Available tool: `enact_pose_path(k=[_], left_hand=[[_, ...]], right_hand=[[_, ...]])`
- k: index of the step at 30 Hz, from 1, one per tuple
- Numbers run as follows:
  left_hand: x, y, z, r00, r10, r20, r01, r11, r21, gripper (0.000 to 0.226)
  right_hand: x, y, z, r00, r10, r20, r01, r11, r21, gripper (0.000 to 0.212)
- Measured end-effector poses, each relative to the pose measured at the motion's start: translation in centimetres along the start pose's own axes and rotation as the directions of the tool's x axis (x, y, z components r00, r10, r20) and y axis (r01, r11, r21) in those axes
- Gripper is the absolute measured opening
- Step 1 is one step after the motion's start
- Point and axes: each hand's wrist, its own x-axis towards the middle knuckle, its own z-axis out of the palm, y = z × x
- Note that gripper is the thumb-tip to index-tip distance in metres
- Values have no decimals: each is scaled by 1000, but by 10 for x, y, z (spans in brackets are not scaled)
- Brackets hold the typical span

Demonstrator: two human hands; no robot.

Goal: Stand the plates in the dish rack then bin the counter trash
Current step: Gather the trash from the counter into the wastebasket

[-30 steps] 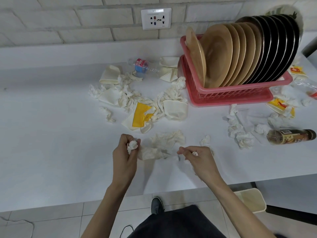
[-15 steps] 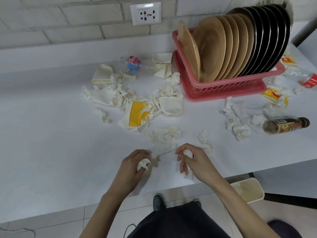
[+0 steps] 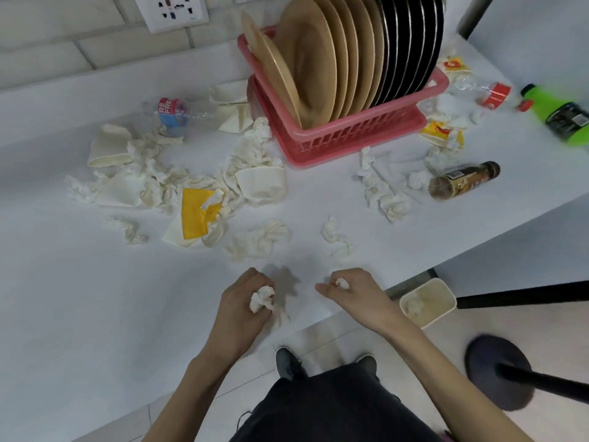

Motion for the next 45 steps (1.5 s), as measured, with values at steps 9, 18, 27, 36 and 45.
enact_pose_path(k=[9,18,27,36,45], left_hand=[[30,53,60,988,39,150,-10,982,-189,25],[39,121,210,884,-99,457,189,969,-156,26],[31,174,370,853,-231,469,214,973,91,27],[46,195,455,765,-248,594,293,956,21,32],[78,173,493,625,-325,710,401,914,66,40]], right_hand=[[-47,41,-58,994,28,-103,-20,997,81,47],[-108,142,-136,923,195,-332,-113,961,251,57],[-160,263,-219,870,326,-370,-205,922,330,21],[-160,333,-261,765,455,-457,-204,843,499,24],[-143,349,-261,757,529,-383,-241,771,590,52]])
